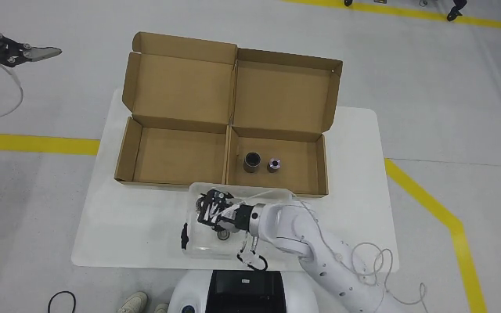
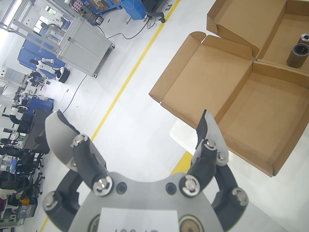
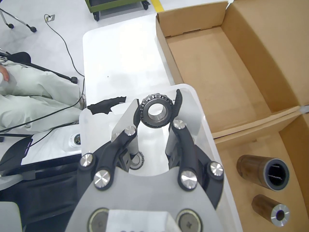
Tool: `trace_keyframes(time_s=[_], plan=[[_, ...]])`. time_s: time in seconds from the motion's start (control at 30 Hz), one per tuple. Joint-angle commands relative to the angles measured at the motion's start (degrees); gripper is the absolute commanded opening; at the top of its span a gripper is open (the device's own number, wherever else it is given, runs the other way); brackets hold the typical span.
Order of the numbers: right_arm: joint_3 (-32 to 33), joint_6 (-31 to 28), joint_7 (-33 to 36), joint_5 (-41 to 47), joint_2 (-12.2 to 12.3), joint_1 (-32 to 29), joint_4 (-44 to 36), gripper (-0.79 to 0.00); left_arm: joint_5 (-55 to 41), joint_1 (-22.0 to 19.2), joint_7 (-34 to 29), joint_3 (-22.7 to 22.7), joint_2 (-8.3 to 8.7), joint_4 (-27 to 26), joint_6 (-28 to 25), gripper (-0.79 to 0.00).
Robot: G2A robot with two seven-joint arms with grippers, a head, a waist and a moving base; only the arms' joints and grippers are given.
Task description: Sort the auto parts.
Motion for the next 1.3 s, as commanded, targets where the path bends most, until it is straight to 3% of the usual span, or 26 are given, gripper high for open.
trace_keyframes(time_s=[0.0, 0.17, 0.47, 0.7, 1.27], plan=[[1.58, -1.67, -2.18, 1.47, 0.28, 0.20, -1.07, -0.785, 0.00, 0.00, 0.00, 0.00, 0.00, 0.00, 0.00, 0.000], [4.83, -6.84, -8.35, 4.94, 0.67, 2.33, -3.10, -0.785, 0.00, 0.00, 0.00, 0.00, 0.00, 0.00, 0.00, 0.000], [6.89, -8.67, -7.12, 7.11, 0.57, 9.14, -7.66, -0.785, 0.00, 0.00, 0.00, 0.00, 0.00, 0.00, 0.00, 0.000], [8.63, -11.82, -11.05, 11.09, 0.44, 13.31, -10.92, -0.785, 0.00, 0.00, 0.00, 0.00, 0.00, 0.00, 0.00, 0.000], [10.89, -14.50, -10.68, 10.01, 1.37, 13.72, -19.93, -0.785, 0.00, 0.00, 0.00, 0.00, 0.00, 0.00, 0.00, 0.000]])
